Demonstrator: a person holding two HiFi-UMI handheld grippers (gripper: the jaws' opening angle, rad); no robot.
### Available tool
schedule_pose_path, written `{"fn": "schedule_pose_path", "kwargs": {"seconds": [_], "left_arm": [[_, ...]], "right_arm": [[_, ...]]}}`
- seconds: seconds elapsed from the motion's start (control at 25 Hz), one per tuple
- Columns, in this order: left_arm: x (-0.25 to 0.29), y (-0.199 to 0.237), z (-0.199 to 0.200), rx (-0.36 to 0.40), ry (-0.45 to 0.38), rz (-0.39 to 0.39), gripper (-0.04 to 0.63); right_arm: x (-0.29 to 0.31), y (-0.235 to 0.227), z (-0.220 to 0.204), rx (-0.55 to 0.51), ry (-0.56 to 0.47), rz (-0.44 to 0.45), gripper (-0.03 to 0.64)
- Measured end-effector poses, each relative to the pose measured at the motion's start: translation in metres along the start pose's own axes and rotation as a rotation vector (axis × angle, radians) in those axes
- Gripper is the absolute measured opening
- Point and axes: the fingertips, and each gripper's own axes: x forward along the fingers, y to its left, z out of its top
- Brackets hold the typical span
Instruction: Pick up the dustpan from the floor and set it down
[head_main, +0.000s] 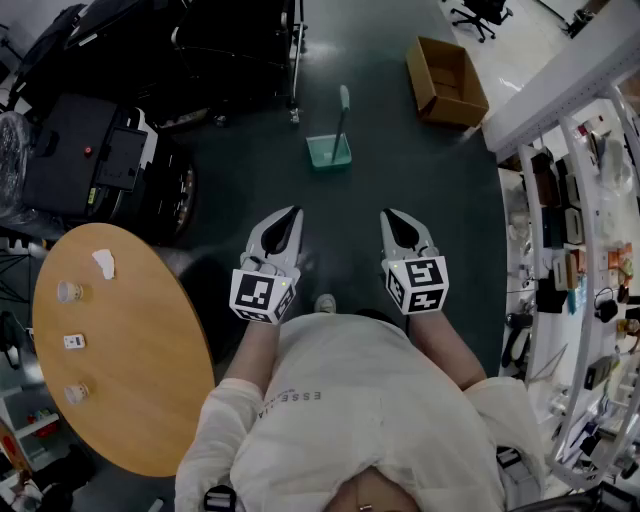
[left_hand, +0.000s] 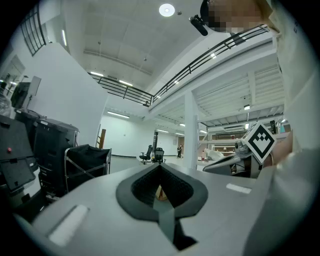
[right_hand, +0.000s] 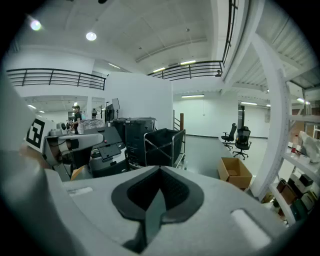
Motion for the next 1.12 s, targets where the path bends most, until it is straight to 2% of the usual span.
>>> {"fn": "schedule_pose_path", "kwargs": {"seconds": [0.6,0.88,1.0,1.12], "left_arm": [[0.002,0.003,-0.003,-0.010,-0.005,-0.008,0.017],[0.007,0.003,-0.002,0.001,0.004,0.005,0.017],[0.010,0.005,-0.002,0.003,0.005,0.007,0.017],[0.010,0.015,-0.009,-0.007,0.029,0.030,0.017]], "right_arm": [[0.001,-0.002,-0.001,0.020,0.001,-0.020,-0.009],[-0.001,-0.006,0.002,-0.003,0.015,-0.027,-0.009],[0.002,-0.017,0.007,-0.013,0.010,-0.039,-0.009],[0.005,-0.036,0.003,0.024,0.041,-0.064,-0.009]]}}
